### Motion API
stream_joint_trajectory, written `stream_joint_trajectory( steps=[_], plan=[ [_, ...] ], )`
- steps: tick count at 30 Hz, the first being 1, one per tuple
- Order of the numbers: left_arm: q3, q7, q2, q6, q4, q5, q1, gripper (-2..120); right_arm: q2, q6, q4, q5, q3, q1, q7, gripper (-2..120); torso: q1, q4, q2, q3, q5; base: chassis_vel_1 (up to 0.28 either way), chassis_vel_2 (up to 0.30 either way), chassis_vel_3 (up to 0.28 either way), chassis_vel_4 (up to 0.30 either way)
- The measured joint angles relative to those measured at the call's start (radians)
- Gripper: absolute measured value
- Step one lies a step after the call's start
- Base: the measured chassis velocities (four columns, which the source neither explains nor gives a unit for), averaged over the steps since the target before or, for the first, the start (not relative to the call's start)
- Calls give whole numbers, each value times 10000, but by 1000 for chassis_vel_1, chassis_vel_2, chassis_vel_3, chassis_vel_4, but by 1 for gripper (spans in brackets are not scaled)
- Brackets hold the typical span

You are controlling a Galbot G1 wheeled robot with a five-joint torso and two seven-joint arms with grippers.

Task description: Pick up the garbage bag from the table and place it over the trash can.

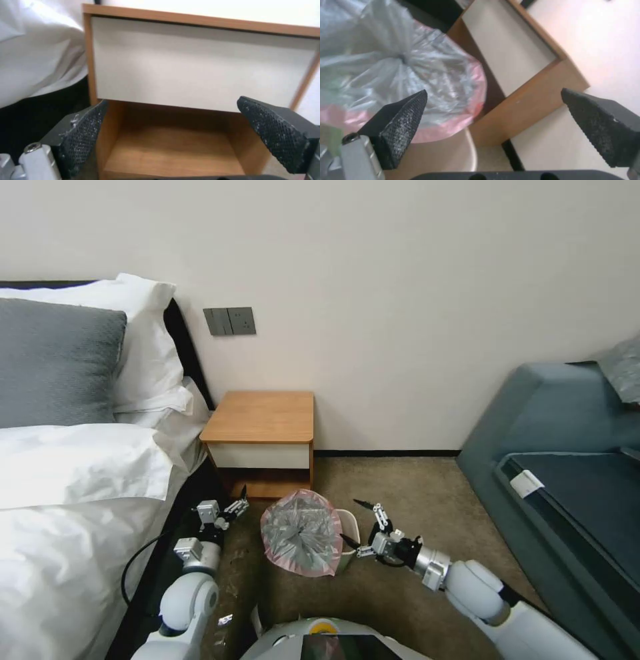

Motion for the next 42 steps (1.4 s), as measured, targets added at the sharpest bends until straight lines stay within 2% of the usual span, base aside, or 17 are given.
stream_joint_trajectory(
  steps=[2,3,6,7,8,10,15,21,29,38,41,42],
  plan=[
    [222,27,208,760,-856,-695,367,99,-59,-6,281,186,193,-74,103,100,0,-2,1,0,-2,0,0,0,0],
    [222,27,208,760,-856,-695,367,99,-59,-6,281,186,193,-74,103,100,0,-2,1,0,-2,0,0,0,0],
    [492,25,567,2859,-2542,-2687,951,99,57,12,532,354,298,-20,377,100,0,2,1,-1,10,0,0,0,0],
    [492,25,567,2859,-2542,-2687,951,99,57,12,532,354,298,-20,377,100,0,2,1,-1,10,0,0,0,0],
    [590,73,644,3317,-2879,-3152,1061,99,175,27,593,376,333,-8,475,100,0,2,1,-1,5,0,0,0,0],
    [851,376,713,3695,-3120,-3530,1201,99,421,47,689,413,378,12,628,100,0,-2,1,-1,5,0,0,0,0],
    [1230,863,653,3514,-2846,-3283,1342,100,805,79,897,480,441,-6,751,100,0,0,1,-1,3,0,0,0,0],
    [1598,339,325,3668,-1875,-2675,968,99,1220,166,1177,486,422,-147,750,100,0,0,1,0,2,0,0,0,0],
    [1647,204,-152,3687,-707,-2392,421,99,1301,344,1223,470,382,-240,709,100,0,0,0,0,1,0,0,0,0],
    [1322,116,-348,4276,-682,-2143,273,96,1287,605,1060,475,339,-281,713,100,0,0,1,0,2,0,0,0,0],
    [1076,-174,-420,5077,-958,-2186,200,93,1287,692,1005,483,318,-279,713,100,0,0,1,0,3,0,0,0,0],
    [1076,-174,-420,5077,-958,-2186,200,93,1287,692,1005,483,318,-279,713,100,0,0,1,0,3,0,0,0,0]
  ],
)
